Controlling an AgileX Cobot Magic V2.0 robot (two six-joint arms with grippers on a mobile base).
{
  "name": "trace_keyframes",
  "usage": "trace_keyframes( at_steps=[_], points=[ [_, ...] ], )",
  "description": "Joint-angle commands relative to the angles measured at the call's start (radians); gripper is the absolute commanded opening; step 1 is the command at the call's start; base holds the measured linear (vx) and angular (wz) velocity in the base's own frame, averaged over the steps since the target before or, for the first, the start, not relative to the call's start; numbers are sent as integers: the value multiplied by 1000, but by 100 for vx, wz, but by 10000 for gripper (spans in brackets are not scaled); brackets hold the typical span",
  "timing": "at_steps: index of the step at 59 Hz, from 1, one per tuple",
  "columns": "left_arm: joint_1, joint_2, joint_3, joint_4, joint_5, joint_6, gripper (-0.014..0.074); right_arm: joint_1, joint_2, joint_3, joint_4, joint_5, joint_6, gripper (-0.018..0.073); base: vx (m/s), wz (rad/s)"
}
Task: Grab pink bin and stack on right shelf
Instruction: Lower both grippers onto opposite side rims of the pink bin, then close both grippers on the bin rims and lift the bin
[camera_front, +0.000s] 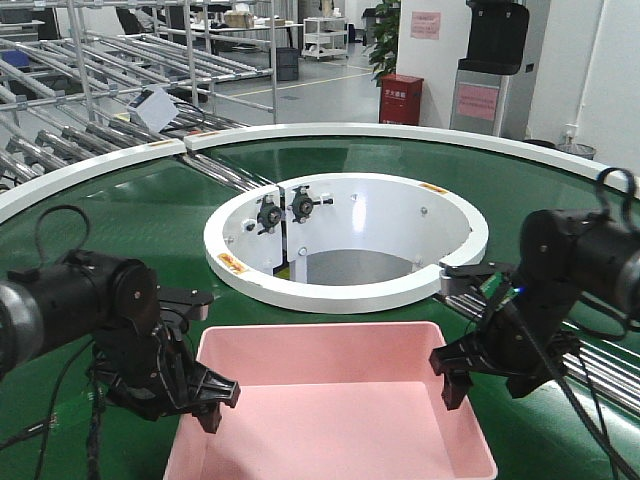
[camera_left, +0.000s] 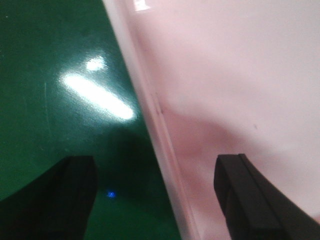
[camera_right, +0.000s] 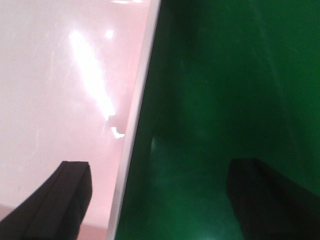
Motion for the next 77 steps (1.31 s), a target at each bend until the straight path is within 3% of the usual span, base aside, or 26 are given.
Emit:
trace_keyframes(
  at_steps=[1, 14, 25, 37, 53, 60, 69, 77],
  points=[
    [-8, -40, -39, 14, -43, -61, 585, 9, 4, -83, -11, 0, 8, 573, 0, 0],
    [-7, -35, -39, 33, -57, -134, 475, 38, 85, -145, -44, 34, 108, 483, 0, 0],
    [-7, -35, -39, 32, -64, -142, 277, 37, 91, -145, -62, 43, 159, 300, 0, 0],
    [-7, -35, -39, 31, -63, -138, 103, 37, 91, -145, 0, 47, 163, 78, 0, 0],
    [-17, -153, -40, 63, 17, -147, 55, 51, -27, -160, -24, 57, 242, -10, 0, 0],
    [-42, -243, -34, 148, 61, -243, 55, 102, -130, -127, -114, 48, 324, -9, 0, 0],
    [-126, -386, 56, 283, 73, -387, 56, 186, -279, -3, -238, 19, 415, -7, 0, 0],
    [-206, -516, 176, 335, 61, -482, 56, 249, -420, 152, -303, -26, 509, -5, 0, 0]
  ],
)
